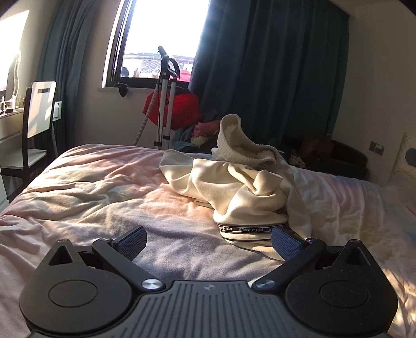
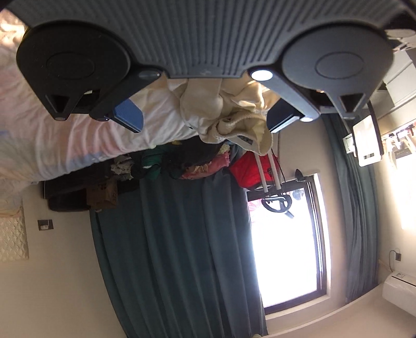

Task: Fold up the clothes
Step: 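Grasp the ribbed cuff with the left tool while the right tool grasps the waistband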

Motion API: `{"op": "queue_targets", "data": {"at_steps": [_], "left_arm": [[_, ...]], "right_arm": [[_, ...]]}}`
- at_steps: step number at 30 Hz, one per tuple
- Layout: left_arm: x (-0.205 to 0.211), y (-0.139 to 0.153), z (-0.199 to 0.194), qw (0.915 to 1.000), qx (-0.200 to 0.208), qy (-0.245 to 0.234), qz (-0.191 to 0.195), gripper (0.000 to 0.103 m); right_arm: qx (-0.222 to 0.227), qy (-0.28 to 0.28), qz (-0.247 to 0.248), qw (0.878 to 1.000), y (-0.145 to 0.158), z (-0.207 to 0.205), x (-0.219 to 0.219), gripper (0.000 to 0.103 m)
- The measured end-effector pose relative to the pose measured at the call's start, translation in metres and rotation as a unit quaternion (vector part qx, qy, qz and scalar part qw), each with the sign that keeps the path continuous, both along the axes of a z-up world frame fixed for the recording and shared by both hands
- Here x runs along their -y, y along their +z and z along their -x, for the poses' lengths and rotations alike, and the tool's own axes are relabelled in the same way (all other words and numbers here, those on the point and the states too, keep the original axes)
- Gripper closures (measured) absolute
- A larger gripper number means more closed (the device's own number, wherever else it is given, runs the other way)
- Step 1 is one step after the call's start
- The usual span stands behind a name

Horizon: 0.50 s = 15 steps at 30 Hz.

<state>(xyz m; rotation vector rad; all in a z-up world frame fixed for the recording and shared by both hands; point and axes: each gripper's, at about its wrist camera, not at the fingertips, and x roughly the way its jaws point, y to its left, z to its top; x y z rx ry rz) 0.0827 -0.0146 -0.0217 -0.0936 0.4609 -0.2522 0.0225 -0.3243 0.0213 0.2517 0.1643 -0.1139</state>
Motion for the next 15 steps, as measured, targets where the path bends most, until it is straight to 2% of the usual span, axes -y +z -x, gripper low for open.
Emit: {"op": "queue_targets", "data": {"at_steps": [7, 11, 15], "left_arm": [[0.049, 0.012, -0.13, 0.9979, -0.026, -0.001, 0.059, 0.0], [0.09, 0.026, -0.217, 0.999, -0.016, 0.017, 0.039, 0.0], [0.124, 0.028, -0.29, 0.9989, -0.009, 0.046, 0.006, 0.001]], "right_arm": [[-0.049, -0.003, -0.036, 0.998, -0.037, -0.022, 0.023, 0.0], [-0.061, -0.007, -0.058, 0.996, -0.055, -0.045, 0.031, 0.0], [-0.071, -0.002, -0.091, 0.993, -0.076, -0.071, 0.037, 0.0]]}}
